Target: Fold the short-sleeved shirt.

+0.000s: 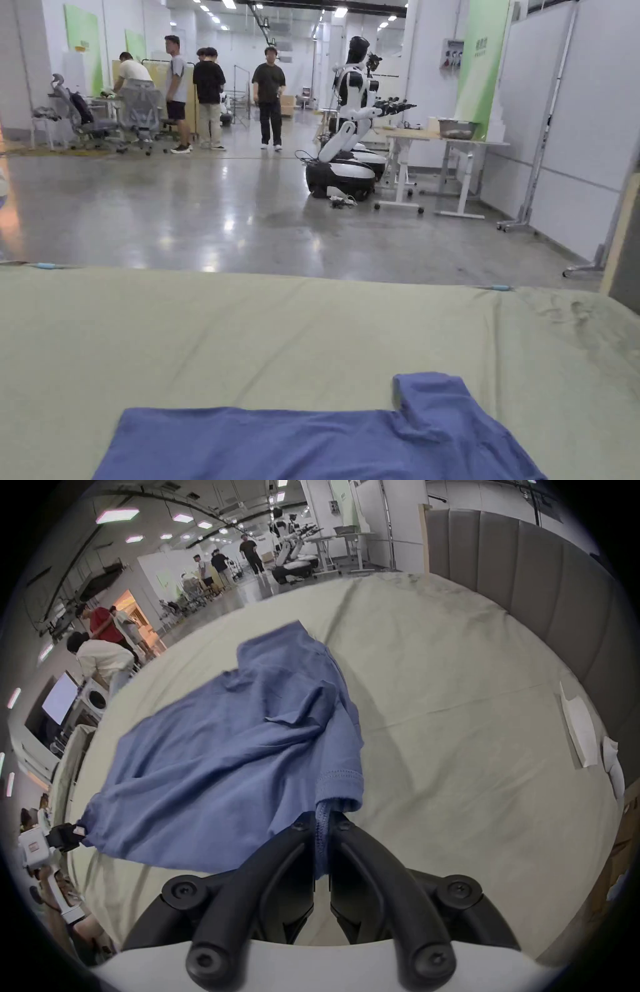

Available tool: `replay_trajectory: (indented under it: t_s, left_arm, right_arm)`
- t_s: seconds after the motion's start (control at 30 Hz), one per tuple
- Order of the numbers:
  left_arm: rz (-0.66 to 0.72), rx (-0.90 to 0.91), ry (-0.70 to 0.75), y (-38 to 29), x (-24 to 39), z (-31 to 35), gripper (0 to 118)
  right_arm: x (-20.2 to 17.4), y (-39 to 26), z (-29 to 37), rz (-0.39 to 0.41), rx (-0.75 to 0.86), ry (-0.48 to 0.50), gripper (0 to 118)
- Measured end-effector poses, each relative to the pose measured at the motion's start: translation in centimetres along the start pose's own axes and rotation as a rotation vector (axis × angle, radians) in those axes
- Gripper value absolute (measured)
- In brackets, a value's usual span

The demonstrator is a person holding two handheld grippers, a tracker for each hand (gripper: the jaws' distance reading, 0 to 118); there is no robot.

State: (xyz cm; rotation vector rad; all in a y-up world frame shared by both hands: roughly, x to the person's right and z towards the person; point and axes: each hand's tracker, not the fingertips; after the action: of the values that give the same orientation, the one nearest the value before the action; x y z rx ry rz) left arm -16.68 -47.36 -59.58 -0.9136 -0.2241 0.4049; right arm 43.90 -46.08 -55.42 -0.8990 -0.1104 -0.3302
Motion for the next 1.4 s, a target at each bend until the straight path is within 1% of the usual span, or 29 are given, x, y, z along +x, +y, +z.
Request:
replay_trajectory:
  t_s: [0.03,0.1,0.13,0.17,0.23,0.27,0.33,0.4,0.47,0.57,0.63,0.73,0.8,0.87,0.9,0.93,0.97,1.0,1.03,1.07,1.1,1.13,1.17,1.2,1.23,1.27,1.3,1.37,1.4]
  left_arm:
    - [0.023,0.015,-0.025,0.2,-0.1,0.8,8]
    - [0.077,0.061,-0.101,0.4,-0.2,2.8,8]
    - [0.087,0.081,-0.141,0.4,-0.2,3.7,8]
    - [0.068,0.078,-0.173,0.5,-0.2,4.7,8]
    - [0.041,0.101,-0.133,0.4,0.2,6.2,8]
    - [0.006,0.099,-0.108,0.2,0.3,7.1,8]
    - [-0.009,0.095,-0.102,-0.7,0.2,9.0,8]
    - [-0.008,0.094,-0.093,-2.3,-0.5,11.2,8]
    - [0.002,0.086,-0.063,-4.2,-1.4,12.7,8]
    - [0.01,0.036,0.018,-7.9,-3.3,13.2,8]
    - [0.036,-0.029,0.064,-10.1,-4.8,12.0,8]
    - [0.081,-0.112,0.127,-12.5,-7.0,9.6,9]
    - [0.116,-0.14,0.121,-13.3,-8.0,8.3,9]
    - [0.123,-0.12,0.104,-13.7,-8.3,7.8,9]
    - [0.129,-0.104,0.092,-13.5,-8.3,8.1,9]
    - [0.135,-0.102,0.087,-13.3,-8.3,8.5,10]
    - [0.14,-0.091,0.064,-13.2,-8.2,9.1,11]
    - [0.134,-0.06,0.043,-13.0,-8.6,10.1,17]
    - [0.121,-0.023,0.048,-12.9,-8.4,11.1,28]
    - [0.097,0.021,0.07,-12.7,-7.9,12.5,47]
    - [0.07,0.063,0.096,-12.6,-7.5,13.7,82]
    - [0.049,0.102,0.114,-12.7,-7.1,14.8,89]
    - [0.035,0.131,0.131,-12.7,-6.7,16.0,85]
    - [0.042,0.152,0.127,-12.6,-6.5,17.1,76]
    - [0.056,0.151,0.112,-12.7,-6.5,17.9,48]
    - [0.101,0.168,0.094,-13.0,-6.2,18.6,6]
    - [0.135,0.176,0.095,-13.1,-6.1,19.2,0]
    - [0.176,0.18,0.176,-13.7,-6.0,20.1,0]
    - [0.159,0.197,0.182,-14.0,-6.1,20.5,0]
  right_arm:
    - [-0.5,-0.3,1.2,-0.013,0.015,0.024,7]
    - [-0.5,-0.6,3.7,-0.034,0.037,0.058,7]
    - [-0.4,-0.9,4.7,-0.042,0.046,0.072,7]
    - [-0.7,-1.2,5.9,-0.043,0.049,0.086,7]
    - [-0.6,-1.9,7.9,-0.058,0.058,0.108,7]
    - [-0.5,-2.4,8.9,-0.059,0.052,0.111,7]
    - [-0.9,-3.8,11.0,-0.059,0.06,0.101,7]
    - [-0.7,-5.7,13.0,-0.043,0.067,0.088,7]
    - [0.1,-7.6,14.0,-0.053,0.041,0.055,7]
    - [1.2,-11.3,13.6,-0.086,-0.07,-0.003,7]
    - [1.8,-13.4,11.9,-0.078,-0.143,-0.027,7]
    - [2.8,-15.5,8.7,-0.103,-0.211,-0.066,7]
    - [3.2,-16.1,7.0,-0.117,-0.231,-0.097,7]
    - [3.0,-16.1,6.6,-0.132,-0.224,-0.086,7]
    - [3.0,-15.9,6.9,-0.136,-0.21,-0.085,13]
    - [3.0,-15.8,7.3,-0.133,-0.197,-0.08,23]
    - [2.8,-15.4,8.2,-0.117,-0.161,-0.054,36]
    - [2.6,-15.2,9.2,-0.088,-0.127,-0.083,60]
    - [2.1,-14.9,10.4,-0.068,-0.091,-0.103,75]
    - [1.7,-14.6,11.9,-0.042,-0.034,-0.104,84]
    - [1.5,-14.3,13.5,-0.025,0.031,-0.089,85]
    - [1.1,-14.2,14.7,-0.016,0.084,-0.083,85]
    - [0.6,-14.0,15.8,-0.018,0.12,-0.085,85]
    - [0.1,-14.0,16.5,-0.021,0.133,-0.091,79]
    - [-0.3,-14.1,17.1,-0.02,0.119,-0.09,57]
    - [-0.8,-14.3,17.3,-0.013,0.115,-0.081,17]
    - [-1.3,-14.6,17.3,0.001,0.116,-0.066,2]
    - [-1.9,-15.5,16.4,0.006,0.09,-0.055,2]
    - [-2.1,-16.0,15.7,0.022,0.04,-0.034,2]
